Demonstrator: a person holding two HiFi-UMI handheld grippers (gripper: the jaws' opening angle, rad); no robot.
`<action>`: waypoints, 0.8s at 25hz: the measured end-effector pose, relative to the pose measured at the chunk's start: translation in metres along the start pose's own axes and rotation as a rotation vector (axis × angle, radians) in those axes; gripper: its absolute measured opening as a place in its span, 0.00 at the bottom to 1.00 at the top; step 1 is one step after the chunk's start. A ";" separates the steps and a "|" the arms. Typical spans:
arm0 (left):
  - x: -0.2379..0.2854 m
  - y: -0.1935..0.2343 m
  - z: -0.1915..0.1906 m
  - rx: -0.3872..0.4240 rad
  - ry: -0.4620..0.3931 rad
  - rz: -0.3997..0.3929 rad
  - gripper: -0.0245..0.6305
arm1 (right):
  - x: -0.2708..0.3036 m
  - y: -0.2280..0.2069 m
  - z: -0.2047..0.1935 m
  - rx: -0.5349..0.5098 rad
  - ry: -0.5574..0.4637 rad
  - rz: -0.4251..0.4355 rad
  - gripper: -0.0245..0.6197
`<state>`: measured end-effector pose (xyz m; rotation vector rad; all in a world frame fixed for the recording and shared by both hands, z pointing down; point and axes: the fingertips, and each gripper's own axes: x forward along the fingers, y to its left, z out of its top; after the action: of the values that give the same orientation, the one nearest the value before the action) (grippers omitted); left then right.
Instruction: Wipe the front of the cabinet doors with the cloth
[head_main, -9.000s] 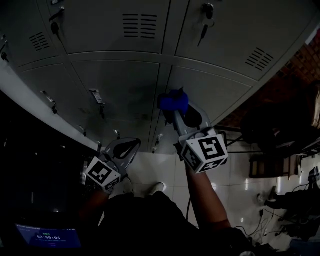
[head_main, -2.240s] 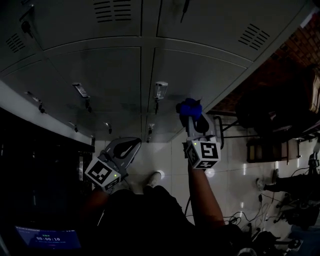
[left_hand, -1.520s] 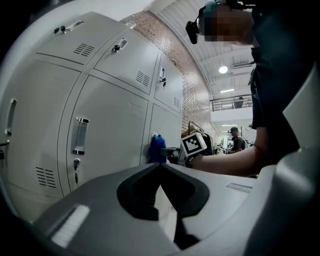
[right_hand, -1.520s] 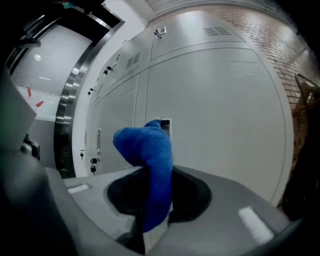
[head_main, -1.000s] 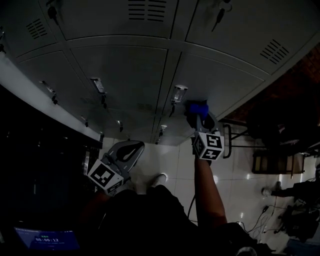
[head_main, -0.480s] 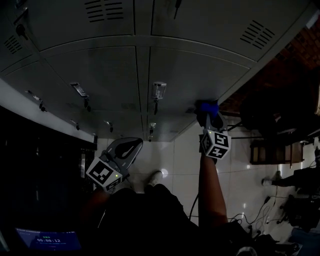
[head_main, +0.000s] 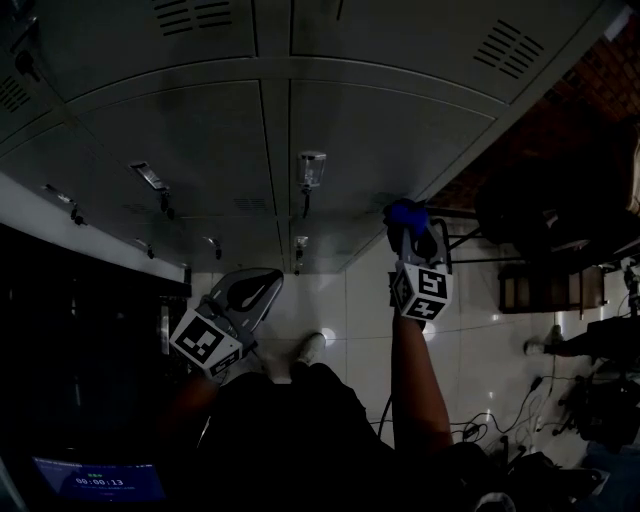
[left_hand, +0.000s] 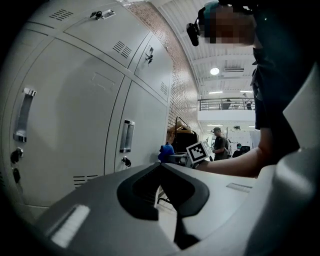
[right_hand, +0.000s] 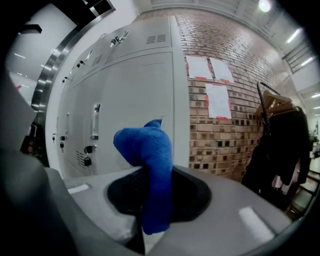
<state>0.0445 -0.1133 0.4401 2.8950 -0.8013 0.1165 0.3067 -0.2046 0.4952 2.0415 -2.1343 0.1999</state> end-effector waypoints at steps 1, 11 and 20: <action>-0.003 0.000 -0.001 -0.001 0.000 0.000 0.04 | 0.000 0.016 -0.004 -0.002 0.006 0.029 0.17; -0.064 0.023 0.000 -0.010 -0.012 0.070 0.04 | 0.021 0.189 -0.017 -0.007 0.051 0.317 0.17; -0.109 0.051 -0.005 -0.013 -0.005 0.180 0.04 | 0.059 0.226 -0.024 0.001 0.085 0.353 0.17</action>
<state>-0.0751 -0.1007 0.4382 2.8074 -1.0577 0.1222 0.0798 -0.2461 0.5382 1.6090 -2.4227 0.3274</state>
